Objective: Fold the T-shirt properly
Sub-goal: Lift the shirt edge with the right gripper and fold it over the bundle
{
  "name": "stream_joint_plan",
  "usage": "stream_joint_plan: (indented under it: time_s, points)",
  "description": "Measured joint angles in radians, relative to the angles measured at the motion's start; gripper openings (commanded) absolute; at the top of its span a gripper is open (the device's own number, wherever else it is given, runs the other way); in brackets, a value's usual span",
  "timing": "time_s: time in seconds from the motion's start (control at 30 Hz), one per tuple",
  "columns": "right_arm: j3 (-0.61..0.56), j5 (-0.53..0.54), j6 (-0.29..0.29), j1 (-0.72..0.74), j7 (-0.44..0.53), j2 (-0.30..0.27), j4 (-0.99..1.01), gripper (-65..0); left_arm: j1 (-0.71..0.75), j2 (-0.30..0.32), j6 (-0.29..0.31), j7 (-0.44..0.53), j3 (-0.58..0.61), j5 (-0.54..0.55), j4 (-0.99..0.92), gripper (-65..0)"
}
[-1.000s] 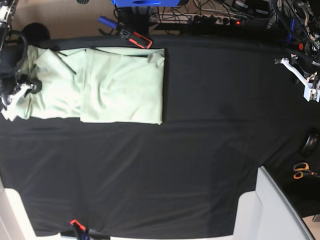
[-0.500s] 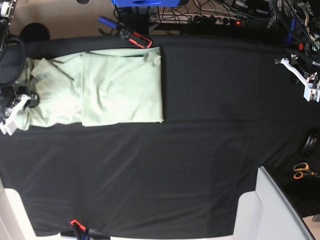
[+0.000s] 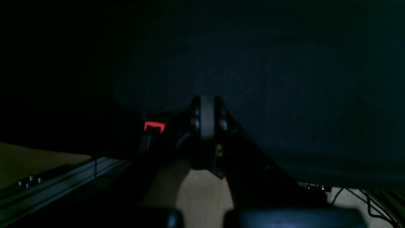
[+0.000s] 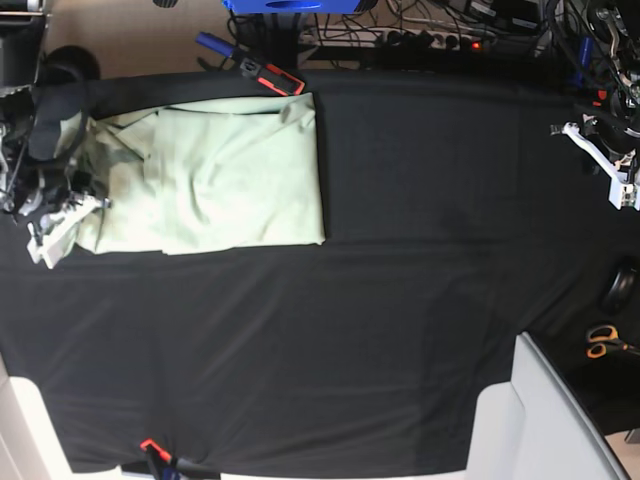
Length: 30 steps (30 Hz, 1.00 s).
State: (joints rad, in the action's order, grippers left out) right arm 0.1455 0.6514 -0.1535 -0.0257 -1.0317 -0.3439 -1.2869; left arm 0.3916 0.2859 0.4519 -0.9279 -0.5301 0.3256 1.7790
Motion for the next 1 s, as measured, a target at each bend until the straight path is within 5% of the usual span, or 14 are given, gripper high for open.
stream_joint_plan:
  time_s: [0.57, 0.9, 1.0]
  points:
    - [-0.315, 0.011, 0.502, -0.050, 0.038, 0.010, -0.254, -65.0, -0.001, 0.000, 0.000, 0.001, 0.000, 0.001, 0.000, -65.0]
    - [-0.561, 0.011, 0.855, -0.016, 0.047, -0.028, -0.282, -65.0, -0.001, 0.002, 0.000, 0.001, 0.000, 0.001, 0.000, -65.0]
    - [-0.605, -0.005, 0.856, -0.010, 0.038, -0.033, -0.340, -65.0, -0.001, 0.003, 0.000, 0.001, 0.000, 0.000, 0.000, -65.0]
